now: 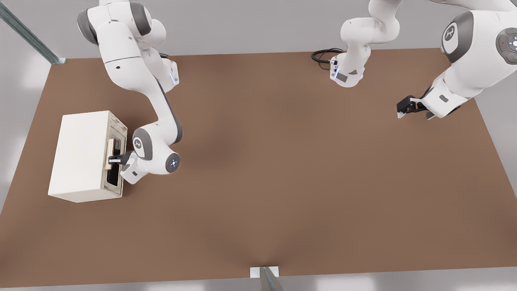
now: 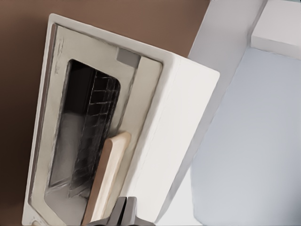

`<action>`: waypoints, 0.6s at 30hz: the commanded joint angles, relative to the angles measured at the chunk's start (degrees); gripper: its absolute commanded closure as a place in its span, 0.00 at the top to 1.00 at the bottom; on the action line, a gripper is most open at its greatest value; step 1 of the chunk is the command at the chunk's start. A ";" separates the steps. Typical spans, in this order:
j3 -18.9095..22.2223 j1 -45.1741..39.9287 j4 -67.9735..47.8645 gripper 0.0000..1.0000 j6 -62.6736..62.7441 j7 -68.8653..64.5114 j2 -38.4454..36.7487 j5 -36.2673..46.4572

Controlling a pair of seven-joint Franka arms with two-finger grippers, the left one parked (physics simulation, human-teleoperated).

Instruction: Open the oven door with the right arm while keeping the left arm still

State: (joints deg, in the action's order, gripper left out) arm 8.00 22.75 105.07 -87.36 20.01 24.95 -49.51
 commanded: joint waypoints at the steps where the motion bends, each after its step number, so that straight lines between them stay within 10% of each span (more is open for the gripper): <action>1: 0.26 0.01 0.31 0.21 -4.66 15.15 -0.07 -0.41; 18: 1.23 -1.13 3.83 0.21 -3.87 14.09 -0.69 -0.49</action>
State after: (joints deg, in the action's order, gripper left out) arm 9.17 21.63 108.90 -91.17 29.12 24.25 -50.01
